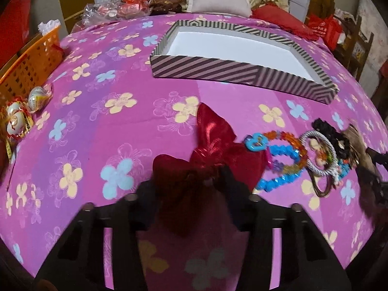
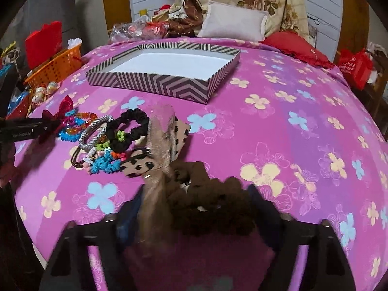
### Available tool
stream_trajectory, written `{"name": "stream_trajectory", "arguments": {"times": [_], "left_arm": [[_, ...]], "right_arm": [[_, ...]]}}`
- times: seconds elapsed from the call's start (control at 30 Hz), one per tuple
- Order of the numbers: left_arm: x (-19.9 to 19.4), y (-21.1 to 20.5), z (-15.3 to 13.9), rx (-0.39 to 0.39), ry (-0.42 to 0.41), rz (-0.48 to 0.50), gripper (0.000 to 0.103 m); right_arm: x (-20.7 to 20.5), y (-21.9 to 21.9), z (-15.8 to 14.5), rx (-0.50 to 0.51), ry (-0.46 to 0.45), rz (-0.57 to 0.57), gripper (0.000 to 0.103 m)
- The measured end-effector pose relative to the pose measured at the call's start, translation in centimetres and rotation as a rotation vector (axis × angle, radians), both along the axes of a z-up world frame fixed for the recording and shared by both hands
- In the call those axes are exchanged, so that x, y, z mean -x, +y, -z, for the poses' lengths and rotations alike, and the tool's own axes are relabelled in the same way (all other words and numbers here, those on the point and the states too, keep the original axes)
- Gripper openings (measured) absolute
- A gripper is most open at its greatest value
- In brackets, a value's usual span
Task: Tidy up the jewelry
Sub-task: 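Grasp the red satin bow with the left tool while the right tool grasps the tan ribbon bow, then carry both bows into the striped box and open both tools to release them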
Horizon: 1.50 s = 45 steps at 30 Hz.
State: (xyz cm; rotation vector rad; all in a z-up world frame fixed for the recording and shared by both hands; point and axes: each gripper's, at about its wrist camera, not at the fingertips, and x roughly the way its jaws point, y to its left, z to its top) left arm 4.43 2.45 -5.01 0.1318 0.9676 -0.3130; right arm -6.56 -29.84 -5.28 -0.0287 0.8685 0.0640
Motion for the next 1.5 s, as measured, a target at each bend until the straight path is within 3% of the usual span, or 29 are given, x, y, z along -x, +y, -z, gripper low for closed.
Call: {"name": "stream_trajectory", "arguments": {"times": [0.03, 0.07, 0.13, 0.23, 0.57, 0.83, 1.1, 1.5], "left_arm": [[0.2, 0.0, 0.0, 0.001, 0.002, -0.002, 0.032], [0.4, 0.0, -0.1, -0.002, 0.004, -0.01, 0.023], [0.7, 0.3, -0.4, 0.004, 0.003, -0.037, 0.021], [1.5, 1.1, -1.5, 0.033, -0.021, -0.084, 0.02], [4.8, 2.5, -5.6, 0.1, -0.1, -0.114, 0.019], [5.5, 1.1, -6.8, 0.102, -0.129, -0.089, 0.019], [3.7, -1.1, -7.5, 0.094, -0.143, -0.073, 0.019], [-3.3, -2.7, -8.4, 0.055, -0.156, -0.108, 0.019]], "right_arm": [[0.1, 0.0, -0.1, -0.01, 0.0, -0.004, 0.057], [0.2, -0.1, -0.2, -0.017, 0.0, -0.004, 0.054], [0.5, -0.2, -0.4, -0.044, 0.001, -0.005, 0.046], [1.1, -0.4, -1.0, -0.084, -0.011, -0.005, 0.042], [2.7, 0.1, -3.9, -0.131, -0.086, -0.035, 0.04], [2.4, 0.0, -5.5, -0.166, -0.116, -0.038, 0.04], [0.6, 0.2, -7.2, -0.156, -0.146, -0.048, 0.04], [-5.8, -0.1, -8.8, -0.133, -0.167, -0.052, 0.04]]}}
